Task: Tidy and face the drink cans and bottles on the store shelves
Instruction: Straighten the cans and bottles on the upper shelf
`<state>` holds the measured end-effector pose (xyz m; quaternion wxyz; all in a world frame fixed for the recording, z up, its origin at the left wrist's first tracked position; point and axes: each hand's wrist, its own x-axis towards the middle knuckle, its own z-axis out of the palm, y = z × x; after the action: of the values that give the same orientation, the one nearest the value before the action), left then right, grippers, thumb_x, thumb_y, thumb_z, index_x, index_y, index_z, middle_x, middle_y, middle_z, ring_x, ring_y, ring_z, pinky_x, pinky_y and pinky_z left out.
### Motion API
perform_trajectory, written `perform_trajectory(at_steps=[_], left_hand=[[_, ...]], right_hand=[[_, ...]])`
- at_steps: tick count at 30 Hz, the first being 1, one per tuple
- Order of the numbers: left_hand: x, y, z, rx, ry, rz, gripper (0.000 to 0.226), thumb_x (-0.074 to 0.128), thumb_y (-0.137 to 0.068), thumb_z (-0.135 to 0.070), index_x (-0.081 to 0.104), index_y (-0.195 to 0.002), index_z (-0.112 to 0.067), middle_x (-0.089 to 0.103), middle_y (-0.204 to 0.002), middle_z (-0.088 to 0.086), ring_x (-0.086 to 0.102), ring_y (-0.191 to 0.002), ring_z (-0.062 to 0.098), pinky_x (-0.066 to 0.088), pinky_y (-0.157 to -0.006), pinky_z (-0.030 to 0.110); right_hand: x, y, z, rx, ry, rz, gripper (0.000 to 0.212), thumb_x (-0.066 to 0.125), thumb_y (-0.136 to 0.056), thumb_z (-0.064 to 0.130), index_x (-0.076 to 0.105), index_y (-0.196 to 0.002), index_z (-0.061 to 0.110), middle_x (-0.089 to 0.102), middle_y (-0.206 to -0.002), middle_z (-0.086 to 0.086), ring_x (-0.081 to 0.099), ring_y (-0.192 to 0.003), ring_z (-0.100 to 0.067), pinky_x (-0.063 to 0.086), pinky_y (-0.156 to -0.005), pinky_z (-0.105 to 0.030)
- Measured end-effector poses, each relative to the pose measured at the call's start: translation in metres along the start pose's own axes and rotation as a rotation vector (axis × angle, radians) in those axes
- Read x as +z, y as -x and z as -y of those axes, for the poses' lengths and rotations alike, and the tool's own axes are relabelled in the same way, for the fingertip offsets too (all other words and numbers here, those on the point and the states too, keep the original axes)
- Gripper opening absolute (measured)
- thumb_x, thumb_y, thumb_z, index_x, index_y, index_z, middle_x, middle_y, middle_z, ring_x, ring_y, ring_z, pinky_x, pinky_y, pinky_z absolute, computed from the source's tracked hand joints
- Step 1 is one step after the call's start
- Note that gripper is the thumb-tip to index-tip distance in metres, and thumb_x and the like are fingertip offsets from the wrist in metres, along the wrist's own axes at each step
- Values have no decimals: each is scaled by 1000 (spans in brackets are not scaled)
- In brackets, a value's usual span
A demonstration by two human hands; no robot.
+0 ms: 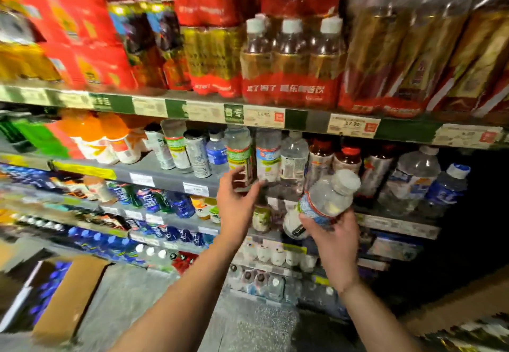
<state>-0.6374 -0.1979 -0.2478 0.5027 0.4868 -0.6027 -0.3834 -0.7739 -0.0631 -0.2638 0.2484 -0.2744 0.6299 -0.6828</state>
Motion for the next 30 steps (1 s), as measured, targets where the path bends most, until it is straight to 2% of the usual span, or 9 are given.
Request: perform_trajectory(at_steps=[7, 10, 13, 16, 18, 20, 22, 25, 30], left_hand=[[-97, -75, 41, -2, -17, 30, 44, 85, -79, -23, 64, -118, -18, 69, -97, 3, 66, -88, 13, 52, -79, 19], [-139, -104, 52, -19, 5, 61, 43, 85, -78, -24, 64, -116, -22, 68, -97, 1, 64, -87, 1, 46, -71, 6], [-175, -125, 56, -48, 48, 95, 40, 84, -79, -24, 66, -114, -18, 69, -100, 3, 62, -84, -10, 44, -69, 4], [-198, -139, 53, -76, 147, 201, 37, 84, -80, -24, 68, -113, -16, 71, -101, 10, 66, -89, 4, 49, -75, 10], [-207, -146, 51, -49, 161, 333, 51, 85, -73, -37, 67, -117, -20, 71, -107, 4, 67, -100, 11, 53, -82, 18], [-213, -152, 47, -12, 95, 421, 66, 84, -63, -47, 62, -122, -30, 70, -116, -5, 65, -108, 6, 52, -91, 21], [-220, -162, 43, 2, 21, 392, 69, 89, -60, -41, 57, -120, -36, 68, -116, -15, 62, -107, -5, 50, -93, 18], [-235, -181, 45, 16, -29, 267, 69, 95, -64, -23, 56, -120, -32, 67, -113, -17, 63, -104, -8, 53, -91, 22], [-258, -202, 64, -48, 14, 19, 68, 96, -62, -21, 60, -120, -23, 70, -113, -7, 66, -103, 3, 51, -85, 16]], right_hand=[[123, 18, 7, -110, 109, -87, 54, 88, -66, -2, 57, -107, 15, 68, -98, 8, 63, -84, 18, 50, -81, -9], [173, 25, 9, -130, 140, -79, 53, 89, -66, 2, 59, -101, 28, 69, -100, 17, 64, -86, 14, 44, -78, -4], [218, 27, 7, -134, 143, -44, 57, 90, -66, 5, 59, -107, 31, 71, -108, 10, 67, -92, 4, 49, -83, -13], [259, 22, 7, -146, 158, 26, 63, 92, -66, 13, 59, -119, 25, 72, -114, 5, 69, -103, -13, 55, -91, -35], [287, 14, 7, -136, 174, 121, 64, 90, -67, 13, 57, -121, 22, 72, -115, 3, 70, -104, -17, 55, -90, -38], [315, 5, 6, -135, 168, 200, 59, 83, -70, -5, 58, -117, 20, 75, -107, 8, 71, -98, -9, 56, -85, -30], [341, -2, 4, -160, 191, 241, 62, 81, -69, -11, 58, -111, 28, 74, -99, 20, 69, -92, 1, 53, -81, -21], [375, -5, 5, -159, 157, 332, 62, 82, -67, 9, 59, -116, 38, 72, -110, 17, 68, -104, -7, 55, -92, -32], [408, -13, 14, -174, 202, 577, 78, 76, -76, -6, 45, -143, 18, 59, -132, 15, 53, -120, 13, 42, -99, -11]])
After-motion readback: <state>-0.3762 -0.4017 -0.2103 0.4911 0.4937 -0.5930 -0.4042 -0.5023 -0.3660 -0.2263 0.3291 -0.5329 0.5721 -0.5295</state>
